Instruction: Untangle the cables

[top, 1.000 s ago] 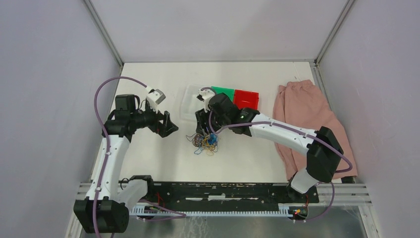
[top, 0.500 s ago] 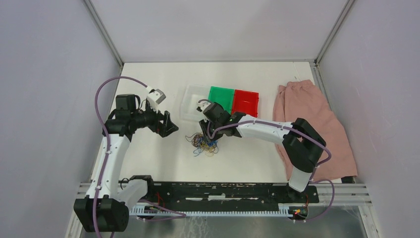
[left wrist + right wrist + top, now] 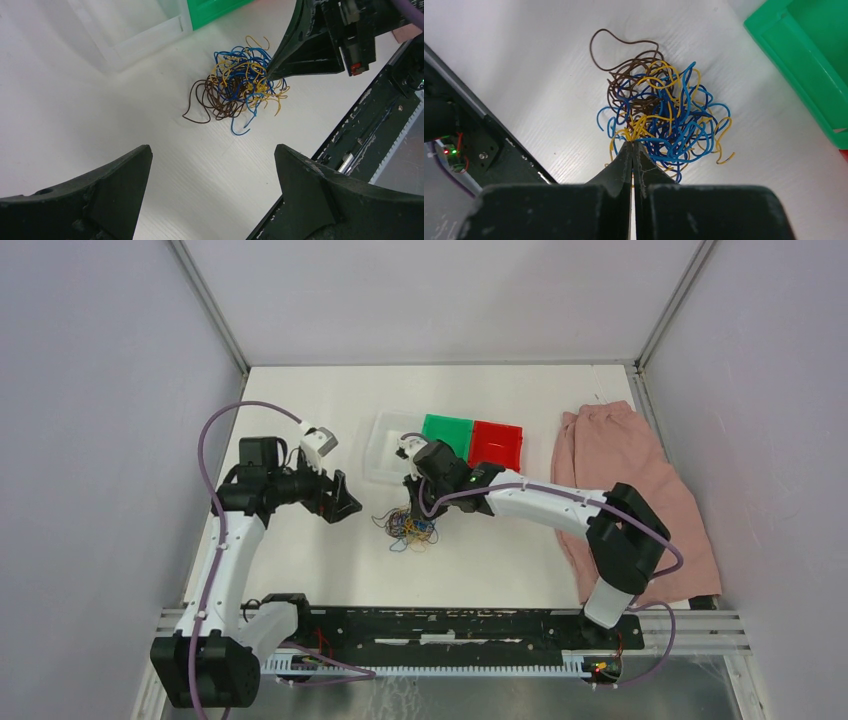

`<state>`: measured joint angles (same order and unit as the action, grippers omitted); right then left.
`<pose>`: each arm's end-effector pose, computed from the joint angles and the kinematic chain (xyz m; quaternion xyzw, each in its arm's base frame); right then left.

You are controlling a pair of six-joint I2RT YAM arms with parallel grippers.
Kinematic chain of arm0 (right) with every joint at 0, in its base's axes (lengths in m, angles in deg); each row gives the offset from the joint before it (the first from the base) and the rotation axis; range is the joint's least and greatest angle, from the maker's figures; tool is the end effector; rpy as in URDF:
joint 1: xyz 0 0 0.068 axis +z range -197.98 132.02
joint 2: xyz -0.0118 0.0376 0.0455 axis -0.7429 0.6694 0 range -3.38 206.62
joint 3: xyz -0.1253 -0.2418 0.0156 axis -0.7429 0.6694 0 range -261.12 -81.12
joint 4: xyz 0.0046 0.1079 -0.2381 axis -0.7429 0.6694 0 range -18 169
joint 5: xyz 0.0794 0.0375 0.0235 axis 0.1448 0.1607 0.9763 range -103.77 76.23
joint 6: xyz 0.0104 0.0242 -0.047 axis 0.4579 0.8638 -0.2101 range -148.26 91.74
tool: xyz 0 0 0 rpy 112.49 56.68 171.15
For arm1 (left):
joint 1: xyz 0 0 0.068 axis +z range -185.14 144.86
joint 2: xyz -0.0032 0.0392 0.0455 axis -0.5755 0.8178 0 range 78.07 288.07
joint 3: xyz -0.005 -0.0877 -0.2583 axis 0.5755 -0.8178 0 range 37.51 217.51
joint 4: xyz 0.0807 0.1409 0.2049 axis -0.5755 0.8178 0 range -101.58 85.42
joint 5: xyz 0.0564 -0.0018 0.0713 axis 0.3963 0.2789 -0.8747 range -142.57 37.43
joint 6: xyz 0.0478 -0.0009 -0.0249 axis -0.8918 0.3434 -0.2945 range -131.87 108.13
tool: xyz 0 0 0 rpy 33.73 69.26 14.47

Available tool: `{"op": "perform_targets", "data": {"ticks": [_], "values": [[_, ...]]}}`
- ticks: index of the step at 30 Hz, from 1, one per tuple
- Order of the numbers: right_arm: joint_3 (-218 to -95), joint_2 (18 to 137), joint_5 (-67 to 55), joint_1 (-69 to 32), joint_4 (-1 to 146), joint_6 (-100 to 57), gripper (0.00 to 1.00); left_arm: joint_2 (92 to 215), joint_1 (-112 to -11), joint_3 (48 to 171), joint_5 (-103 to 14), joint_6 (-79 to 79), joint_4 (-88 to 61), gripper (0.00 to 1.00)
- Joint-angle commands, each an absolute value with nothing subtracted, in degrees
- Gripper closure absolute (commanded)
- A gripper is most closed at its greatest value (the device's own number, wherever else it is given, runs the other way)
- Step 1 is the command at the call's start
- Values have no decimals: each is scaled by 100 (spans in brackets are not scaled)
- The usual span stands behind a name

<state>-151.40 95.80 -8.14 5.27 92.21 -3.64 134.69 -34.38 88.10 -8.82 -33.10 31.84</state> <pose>0.2229 0.3044 0.2256 -0.2480 0.9026 0.2550 0.2425 0.1898 -0.0222 0.2922 0.2818 0.8337 -0.2817 0.3824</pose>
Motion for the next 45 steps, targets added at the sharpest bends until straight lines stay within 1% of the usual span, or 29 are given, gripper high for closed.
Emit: {"op": "perform_targets", "data": {"ticks": [1, 4, 9, 17, 25, 32, 40, 42, 45], "values": [[-15421, 9052, -381, 531, 8822, -293, 100, 13346, -3502, 8822, -572, -3485, 3135, 1], [-15413, 8848, -7, 534, 8600, -241, 100, 13270, -3534, 8776, -451, -3560, 3134, 0], [-15423, 8554, 433, 535, 8293, -130, 100, 13195, -3697, 8728, -274, -3656, 3132, 4], [-15406, 8395, 768, 535, 8019, -121, 100, 13222, -4169, 8725, -59, -3739, 3131, 15], [-15524, 8413, 829, 535, 7900, 68, 100, 13288, -4252, 8893, 268, -3489, 3132, 29], [-15640, 8431, 1043, 535, 7637, 366, 100, 13244, -4287, 9031, 544, -3315, 3134, 32], [-15678, 8520, 1070, 530, 7468, 570, 100, 13257, -4337, 9255, 678, -3109, 3133, 40], [-15686, 8507, 1027, 542, 7477, 575, 100, 13257, -4369, 9308, 736, -3082, 3131, 44], [-15716, 8519, 998, 547, 7513, 576, 100, 13273, -4398, 9333, 700, -3129, 3129, 58]]}}
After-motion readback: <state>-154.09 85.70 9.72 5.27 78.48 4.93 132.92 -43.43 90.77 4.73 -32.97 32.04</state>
